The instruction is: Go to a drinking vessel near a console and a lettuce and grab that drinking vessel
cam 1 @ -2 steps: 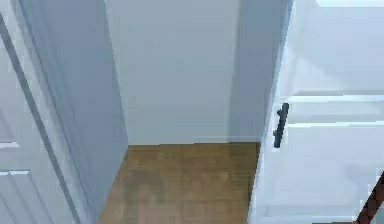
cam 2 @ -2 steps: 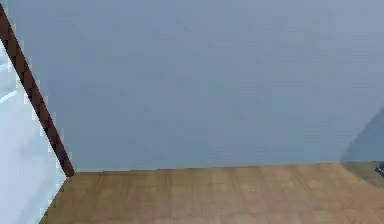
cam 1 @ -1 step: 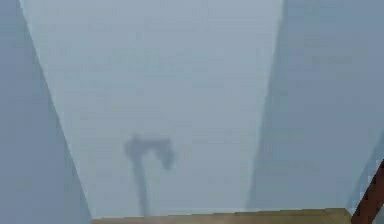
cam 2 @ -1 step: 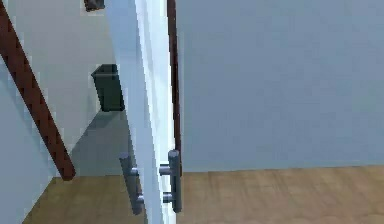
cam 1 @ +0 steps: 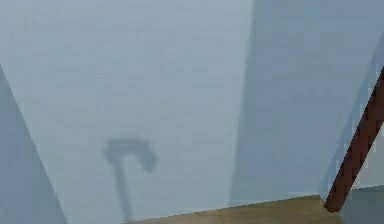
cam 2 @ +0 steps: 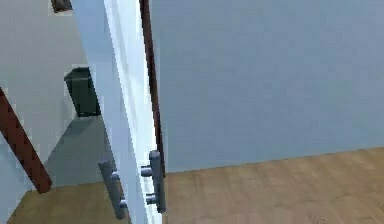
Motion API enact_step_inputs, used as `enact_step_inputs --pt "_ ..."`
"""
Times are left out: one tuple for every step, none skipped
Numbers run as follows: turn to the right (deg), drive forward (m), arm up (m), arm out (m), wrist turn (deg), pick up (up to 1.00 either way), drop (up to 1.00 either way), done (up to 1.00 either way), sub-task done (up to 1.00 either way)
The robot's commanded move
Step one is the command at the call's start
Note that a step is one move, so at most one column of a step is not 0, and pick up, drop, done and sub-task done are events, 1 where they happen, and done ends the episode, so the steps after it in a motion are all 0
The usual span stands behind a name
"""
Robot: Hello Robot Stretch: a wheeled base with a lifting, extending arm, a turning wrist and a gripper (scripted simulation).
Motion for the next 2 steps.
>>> enact_step_inputs --pt "0.0 0.25 0.0 0.0 0.0 0.0 0.0 0.0 0.0" --pt "36.0 0.0 0.0 0.0 0.0 0.0 0.0 0.0 0.0"
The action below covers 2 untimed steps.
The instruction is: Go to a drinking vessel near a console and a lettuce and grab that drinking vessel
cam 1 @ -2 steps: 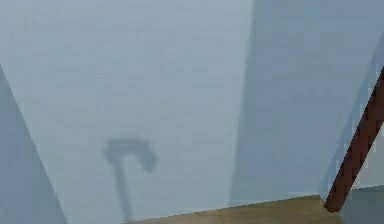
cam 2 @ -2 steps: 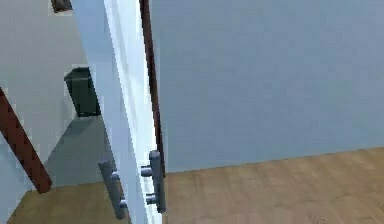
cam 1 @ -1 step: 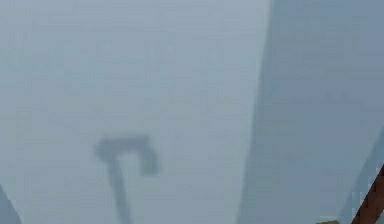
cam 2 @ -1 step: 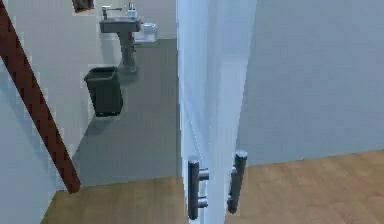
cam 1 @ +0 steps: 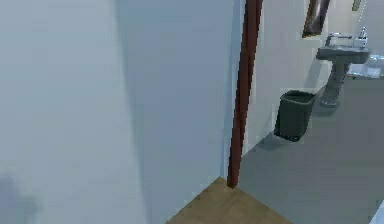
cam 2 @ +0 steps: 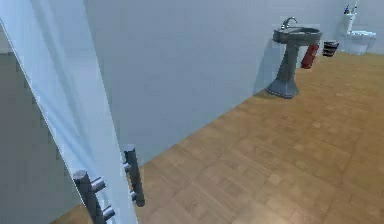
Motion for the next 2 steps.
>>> enact_step_inputs --pt "0.0 0.25 0.0 0.0 0.0 0.0 0.0 0.0 0.0" --pt "45.0 0.0 0.0 0.0 0.0 0.0 0.0 0.0 0.0"
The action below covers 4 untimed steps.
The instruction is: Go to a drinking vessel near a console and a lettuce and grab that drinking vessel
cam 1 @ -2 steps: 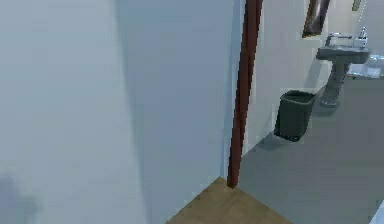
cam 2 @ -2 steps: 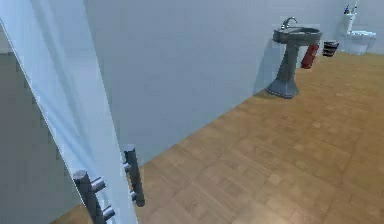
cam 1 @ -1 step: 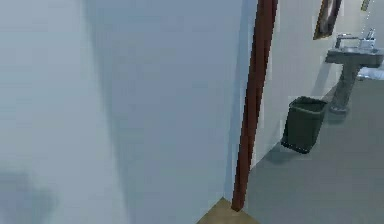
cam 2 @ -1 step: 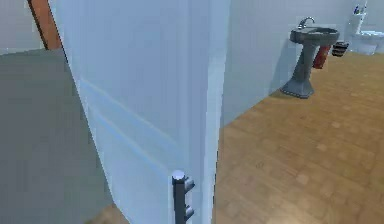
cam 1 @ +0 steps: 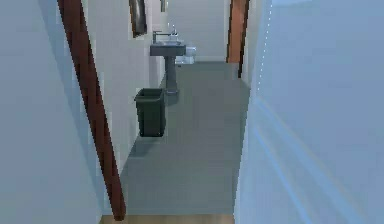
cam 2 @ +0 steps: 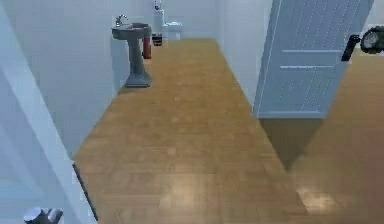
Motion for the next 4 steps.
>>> enact_step_inputs --pt "0.0 1.0 0.0 0.0 0.0 0.0 0.0 0.0 0.0" --pt "12.0 0.0 0.0 0.0 0.0 0.0 0.0 0.0 0.0" --pt "0.0 0.2 0.0 0.0 0.0 0.0 0.0 0.0 0.0" --pt "0.0 1.0 0.0 0.0 0.0 0.0 0.0 0.0 0.0"
